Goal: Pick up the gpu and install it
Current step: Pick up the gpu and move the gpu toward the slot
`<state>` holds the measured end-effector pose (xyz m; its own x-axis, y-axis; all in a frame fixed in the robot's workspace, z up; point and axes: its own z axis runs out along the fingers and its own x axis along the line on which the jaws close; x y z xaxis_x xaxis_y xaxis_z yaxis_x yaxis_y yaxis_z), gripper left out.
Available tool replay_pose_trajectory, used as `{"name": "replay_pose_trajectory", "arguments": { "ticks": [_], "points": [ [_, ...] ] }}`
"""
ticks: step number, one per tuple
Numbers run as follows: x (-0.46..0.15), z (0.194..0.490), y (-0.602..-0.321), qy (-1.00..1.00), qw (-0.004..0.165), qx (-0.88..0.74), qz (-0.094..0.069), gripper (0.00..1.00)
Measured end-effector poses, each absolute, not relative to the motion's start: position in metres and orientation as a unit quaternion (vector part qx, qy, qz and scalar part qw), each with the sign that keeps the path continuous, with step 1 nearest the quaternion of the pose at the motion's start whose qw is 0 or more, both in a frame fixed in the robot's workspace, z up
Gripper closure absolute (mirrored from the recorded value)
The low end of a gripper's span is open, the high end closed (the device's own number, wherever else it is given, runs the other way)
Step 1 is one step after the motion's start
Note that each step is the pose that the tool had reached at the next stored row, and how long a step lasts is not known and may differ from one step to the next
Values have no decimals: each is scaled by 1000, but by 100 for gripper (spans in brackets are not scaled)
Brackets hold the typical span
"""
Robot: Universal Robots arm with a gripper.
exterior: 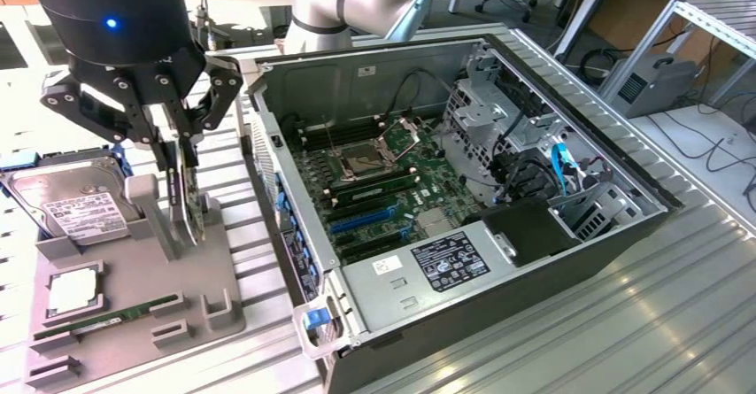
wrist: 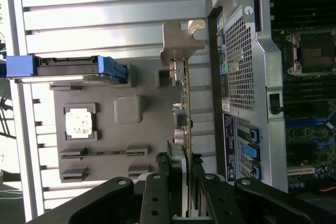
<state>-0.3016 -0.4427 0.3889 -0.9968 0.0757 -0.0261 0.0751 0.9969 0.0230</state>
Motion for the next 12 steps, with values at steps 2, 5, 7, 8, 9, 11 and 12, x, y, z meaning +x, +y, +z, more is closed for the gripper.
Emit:
{"name": "replay_pose_trajectory", "arguments": {
  "ticks": [2,5,7,8,9,11,12],
  "points": [
    [-302,390,-443,999,13,38,11,73],
    [-302,390,-443,999,13,38,11,73],
    [-302,391,-443,999,13,38,11,73],
    [-302,391,-443,999,13,38,11,73],
    [-302,392,-443,999,13,38,11,73],
    [-302,393,-443,999,13,38,11,73],
    [-302,393,-443,999,13,38,11,73]
  ]
}}
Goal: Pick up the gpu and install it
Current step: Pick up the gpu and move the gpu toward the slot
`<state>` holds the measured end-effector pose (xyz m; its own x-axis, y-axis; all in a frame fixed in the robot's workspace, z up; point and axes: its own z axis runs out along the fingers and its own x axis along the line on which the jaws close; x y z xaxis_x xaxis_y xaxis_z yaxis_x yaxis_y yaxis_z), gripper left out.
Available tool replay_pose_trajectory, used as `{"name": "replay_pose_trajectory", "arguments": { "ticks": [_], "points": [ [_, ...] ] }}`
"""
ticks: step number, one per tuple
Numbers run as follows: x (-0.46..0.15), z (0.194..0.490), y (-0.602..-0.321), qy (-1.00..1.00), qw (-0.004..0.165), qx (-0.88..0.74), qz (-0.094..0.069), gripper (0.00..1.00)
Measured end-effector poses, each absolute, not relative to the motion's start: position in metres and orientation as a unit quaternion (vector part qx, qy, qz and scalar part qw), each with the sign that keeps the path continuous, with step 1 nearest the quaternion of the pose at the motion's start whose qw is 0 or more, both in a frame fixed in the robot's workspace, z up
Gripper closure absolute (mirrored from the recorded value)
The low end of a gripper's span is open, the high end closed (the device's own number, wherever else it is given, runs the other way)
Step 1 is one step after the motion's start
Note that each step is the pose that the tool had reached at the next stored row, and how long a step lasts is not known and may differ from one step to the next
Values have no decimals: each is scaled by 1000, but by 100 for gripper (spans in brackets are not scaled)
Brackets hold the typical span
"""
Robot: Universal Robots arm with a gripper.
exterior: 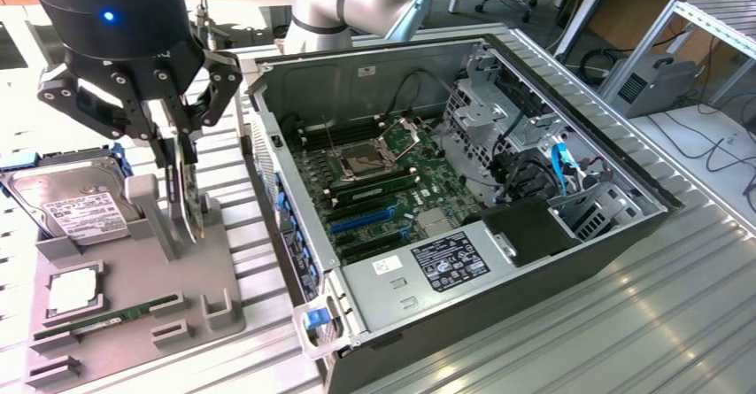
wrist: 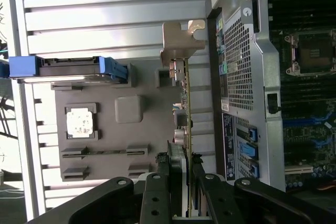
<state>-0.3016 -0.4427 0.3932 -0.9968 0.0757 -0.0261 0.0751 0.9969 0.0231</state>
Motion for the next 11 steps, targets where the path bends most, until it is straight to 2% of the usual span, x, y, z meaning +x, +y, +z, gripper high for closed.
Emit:
{"name": "replay_pose_trajectory", "arguments": {
  "ticks": [11],
  "points": [
    [-302,398,-443,999,13,38,11,73]
  ]
}}
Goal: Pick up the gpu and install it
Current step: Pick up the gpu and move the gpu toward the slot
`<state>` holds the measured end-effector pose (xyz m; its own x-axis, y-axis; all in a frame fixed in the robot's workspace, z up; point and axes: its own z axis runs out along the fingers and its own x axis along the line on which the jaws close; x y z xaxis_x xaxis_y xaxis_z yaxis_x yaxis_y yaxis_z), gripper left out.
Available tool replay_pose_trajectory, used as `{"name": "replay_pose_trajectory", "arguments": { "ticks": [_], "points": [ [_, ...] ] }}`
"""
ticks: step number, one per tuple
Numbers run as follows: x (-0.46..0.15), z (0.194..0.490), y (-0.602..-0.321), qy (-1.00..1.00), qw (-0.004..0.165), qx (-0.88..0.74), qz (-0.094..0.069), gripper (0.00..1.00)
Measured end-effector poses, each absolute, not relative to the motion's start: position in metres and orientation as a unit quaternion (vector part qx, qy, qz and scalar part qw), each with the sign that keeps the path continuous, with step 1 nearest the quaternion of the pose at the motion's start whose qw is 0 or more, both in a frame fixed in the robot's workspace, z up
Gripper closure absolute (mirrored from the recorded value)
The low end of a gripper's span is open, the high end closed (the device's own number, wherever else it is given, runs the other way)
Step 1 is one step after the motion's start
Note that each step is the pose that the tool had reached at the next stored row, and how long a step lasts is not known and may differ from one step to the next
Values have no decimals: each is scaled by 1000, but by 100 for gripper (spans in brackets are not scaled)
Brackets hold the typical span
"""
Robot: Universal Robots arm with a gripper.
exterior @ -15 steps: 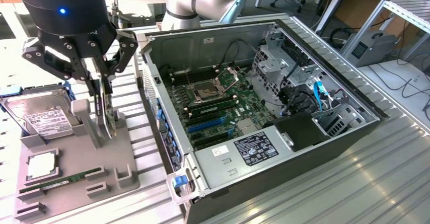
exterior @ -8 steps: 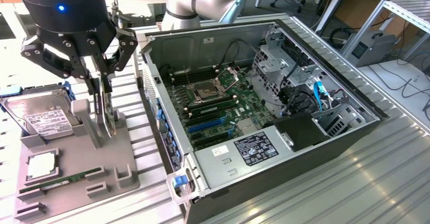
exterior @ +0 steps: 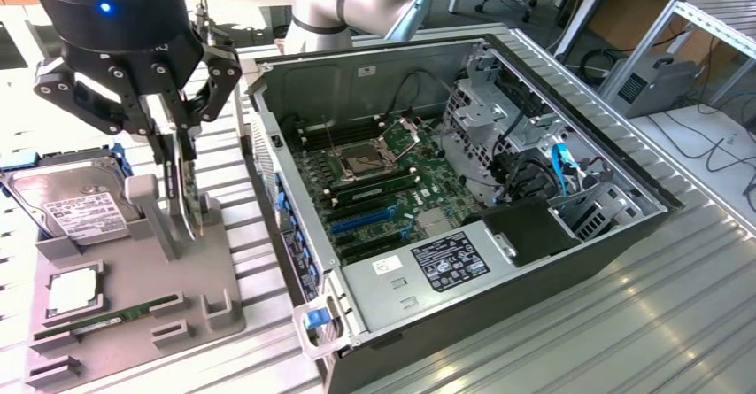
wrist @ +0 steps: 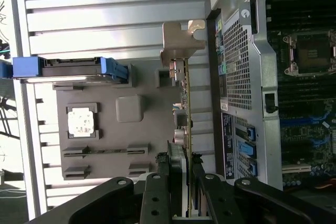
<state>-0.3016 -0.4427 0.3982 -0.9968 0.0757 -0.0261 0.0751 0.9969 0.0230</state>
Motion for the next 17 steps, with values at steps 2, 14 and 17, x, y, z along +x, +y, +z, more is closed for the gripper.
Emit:
{"name": "replay_pose_trajectory", "arguments": {
  "ticks": [2,14,17],
  "points": [
    [-302,399,-443,999,13,38,11,73],
    [-302,405,-443,999,13,38,11,73],
    [-302,406,-443,999,13,38,11,73]
  ]
}}
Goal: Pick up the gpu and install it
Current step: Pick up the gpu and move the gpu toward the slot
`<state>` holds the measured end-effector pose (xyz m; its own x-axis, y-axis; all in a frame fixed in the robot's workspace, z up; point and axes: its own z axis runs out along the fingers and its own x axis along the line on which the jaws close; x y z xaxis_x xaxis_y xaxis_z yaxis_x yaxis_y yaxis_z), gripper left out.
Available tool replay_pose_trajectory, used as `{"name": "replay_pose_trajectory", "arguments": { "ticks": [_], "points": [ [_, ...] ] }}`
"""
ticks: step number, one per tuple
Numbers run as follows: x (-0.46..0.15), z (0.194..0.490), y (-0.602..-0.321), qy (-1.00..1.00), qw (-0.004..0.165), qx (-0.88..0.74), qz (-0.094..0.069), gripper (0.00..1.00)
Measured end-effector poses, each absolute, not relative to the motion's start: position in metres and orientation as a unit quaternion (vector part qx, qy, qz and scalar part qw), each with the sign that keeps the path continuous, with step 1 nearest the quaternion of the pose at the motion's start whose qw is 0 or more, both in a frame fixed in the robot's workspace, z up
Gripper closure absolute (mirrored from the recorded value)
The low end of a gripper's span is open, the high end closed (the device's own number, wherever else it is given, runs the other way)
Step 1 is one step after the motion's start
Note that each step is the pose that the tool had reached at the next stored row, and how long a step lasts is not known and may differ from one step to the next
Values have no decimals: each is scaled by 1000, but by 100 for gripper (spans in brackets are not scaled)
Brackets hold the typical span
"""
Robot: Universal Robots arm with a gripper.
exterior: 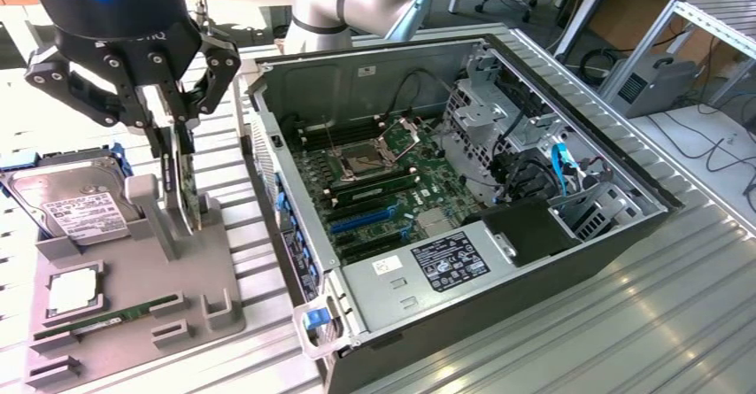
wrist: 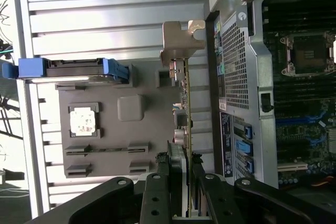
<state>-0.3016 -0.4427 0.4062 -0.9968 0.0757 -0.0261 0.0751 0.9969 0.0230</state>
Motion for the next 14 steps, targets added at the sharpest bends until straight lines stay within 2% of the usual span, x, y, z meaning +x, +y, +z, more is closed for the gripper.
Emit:
{"name": "replay_pose_trajectory", "arguments": {
  "ticks": [14],
  "points": [
    [-302,412,-443,999,13,38,11,73]
  ]
}}
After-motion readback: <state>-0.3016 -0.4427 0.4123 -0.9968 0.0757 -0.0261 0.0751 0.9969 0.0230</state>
